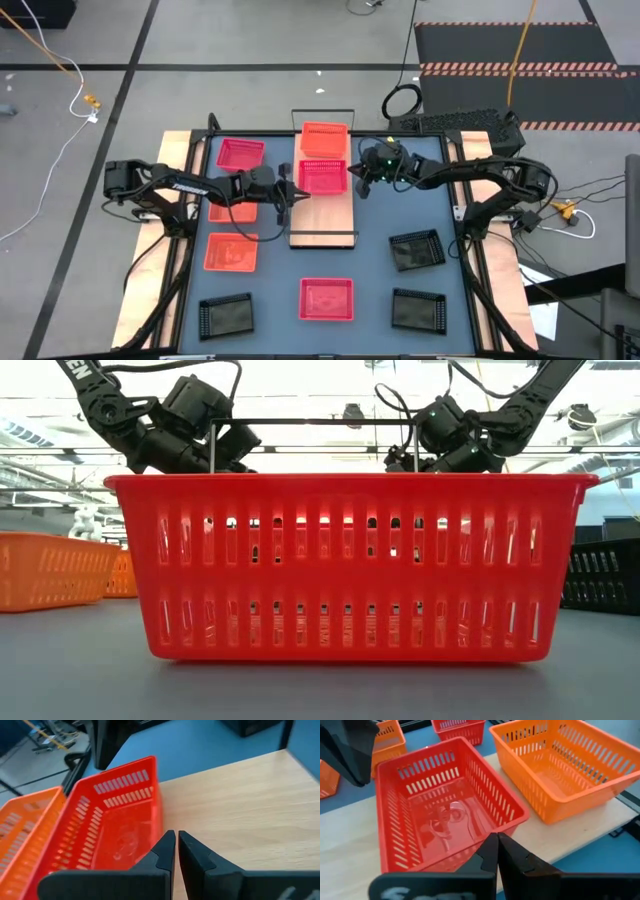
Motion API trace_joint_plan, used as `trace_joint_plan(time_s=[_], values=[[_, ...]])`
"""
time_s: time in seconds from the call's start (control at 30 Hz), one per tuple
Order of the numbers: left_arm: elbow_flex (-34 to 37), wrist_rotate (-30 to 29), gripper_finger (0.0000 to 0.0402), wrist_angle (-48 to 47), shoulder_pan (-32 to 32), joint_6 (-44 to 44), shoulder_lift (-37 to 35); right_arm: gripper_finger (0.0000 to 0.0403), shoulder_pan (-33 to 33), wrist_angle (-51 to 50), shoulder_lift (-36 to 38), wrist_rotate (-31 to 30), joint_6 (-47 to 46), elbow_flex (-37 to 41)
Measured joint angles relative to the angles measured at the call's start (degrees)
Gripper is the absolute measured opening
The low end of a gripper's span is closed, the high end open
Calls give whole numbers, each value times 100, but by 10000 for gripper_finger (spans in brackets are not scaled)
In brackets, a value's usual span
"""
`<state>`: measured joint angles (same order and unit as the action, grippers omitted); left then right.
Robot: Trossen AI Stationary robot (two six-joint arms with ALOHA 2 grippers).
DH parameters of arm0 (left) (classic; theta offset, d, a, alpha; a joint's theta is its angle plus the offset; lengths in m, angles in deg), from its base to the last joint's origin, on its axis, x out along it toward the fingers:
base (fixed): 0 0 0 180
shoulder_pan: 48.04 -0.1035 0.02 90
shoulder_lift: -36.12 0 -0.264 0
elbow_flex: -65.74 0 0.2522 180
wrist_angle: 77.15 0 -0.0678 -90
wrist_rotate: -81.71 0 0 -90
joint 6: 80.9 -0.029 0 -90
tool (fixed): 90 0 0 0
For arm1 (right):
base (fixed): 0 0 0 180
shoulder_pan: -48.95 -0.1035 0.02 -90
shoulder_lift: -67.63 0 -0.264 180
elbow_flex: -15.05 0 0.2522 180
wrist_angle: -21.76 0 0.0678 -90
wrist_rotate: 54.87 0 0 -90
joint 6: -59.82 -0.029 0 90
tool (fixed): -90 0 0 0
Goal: Stack baskets on shelf by color
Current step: Adjust the bins on the shelf, then put the top black bin on the shelf
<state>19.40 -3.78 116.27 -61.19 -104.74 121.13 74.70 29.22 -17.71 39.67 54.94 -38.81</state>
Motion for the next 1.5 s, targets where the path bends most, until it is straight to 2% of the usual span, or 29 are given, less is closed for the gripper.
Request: trace_joint_plan(time_s=[0.67, 0.93, 1.23, 1.33, 1.43, 1.5], values=[[-7, -15, 26, 151, -170, 59, 2, 0, 158, 159, 0, -2, 51, 0], [-9, -15, 26, 144, 60, -7, -15, 0, -47, -128, -96, -554, -347, 0], [-19, 26, 26, -23, 422, -371, -356, 0, -71, 263, -87, -605, -395, 0], [-11, -129, 26, 12, 406, -373, -375, 0, -76, 266, -83, -928, -391, 0], [-11, -650, 26, 5, 385, -234, -374, 0, -76, -127, 153, -1075, -408, 0], [-11, -1107, 26, 4, 385, -94, -375, 0, -76, -753, 549, -1058, -534, 0]])
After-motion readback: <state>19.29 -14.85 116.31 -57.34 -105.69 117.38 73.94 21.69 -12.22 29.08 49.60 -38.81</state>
